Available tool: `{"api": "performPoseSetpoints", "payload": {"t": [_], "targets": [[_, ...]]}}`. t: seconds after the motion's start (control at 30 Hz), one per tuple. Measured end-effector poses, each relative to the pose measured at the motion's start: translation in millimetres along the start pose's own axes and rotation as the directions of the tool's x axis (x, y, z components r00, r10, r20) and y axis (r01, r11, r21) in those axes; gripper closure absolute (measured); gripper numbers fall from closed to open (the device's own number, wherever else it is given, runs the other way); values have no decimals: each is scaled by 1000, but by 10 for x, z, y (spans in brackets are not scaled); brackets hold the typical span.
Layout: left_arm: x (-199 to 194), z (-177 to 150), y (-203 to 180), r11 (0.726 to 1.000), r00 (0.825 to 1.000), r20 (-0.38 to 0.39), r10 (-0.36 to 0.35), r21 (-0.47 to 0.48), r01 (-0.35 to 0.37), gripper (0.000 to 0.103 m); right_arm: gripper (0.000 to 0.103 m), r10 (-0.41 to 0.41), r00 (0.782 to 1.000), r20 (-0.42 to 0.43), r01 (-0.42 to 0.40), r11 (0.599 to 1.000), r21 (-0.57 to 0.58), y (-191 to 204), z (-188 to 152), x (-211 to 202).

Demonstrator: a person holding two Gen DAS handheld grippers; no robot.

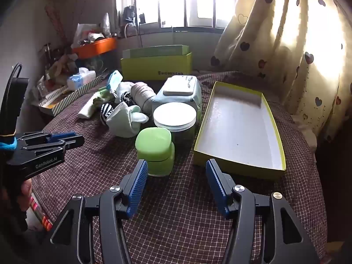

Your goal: Organize soft objects

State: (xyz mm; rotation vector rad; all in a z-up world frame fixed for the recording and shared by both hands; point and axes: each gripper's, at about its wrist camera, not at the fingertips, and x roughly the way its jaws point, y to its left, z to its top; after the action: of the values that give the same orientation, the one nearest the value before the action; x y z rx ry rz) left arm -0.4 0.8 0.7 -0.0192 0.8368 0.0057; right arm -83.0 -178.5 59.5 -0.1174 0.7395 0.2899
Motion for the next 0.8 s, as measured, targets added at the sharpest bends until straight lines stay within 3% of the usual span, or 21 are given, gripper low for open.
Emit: {"api": "performPoseSetpoints", "payload": {"t": [0.43, 0.8], "targets": [[39, -105, -25, 998, 998, -17, 68, 17, -67, 80, 48, 2, 1000, 6, -2, 1000, 1, 29, 11, -4], [-3, -55, -32, 998, 998, -25, 53, 41, -52, 80, 48, 2, 1000, 6, -2, 1000, -3, 53, 20, 14]]}}
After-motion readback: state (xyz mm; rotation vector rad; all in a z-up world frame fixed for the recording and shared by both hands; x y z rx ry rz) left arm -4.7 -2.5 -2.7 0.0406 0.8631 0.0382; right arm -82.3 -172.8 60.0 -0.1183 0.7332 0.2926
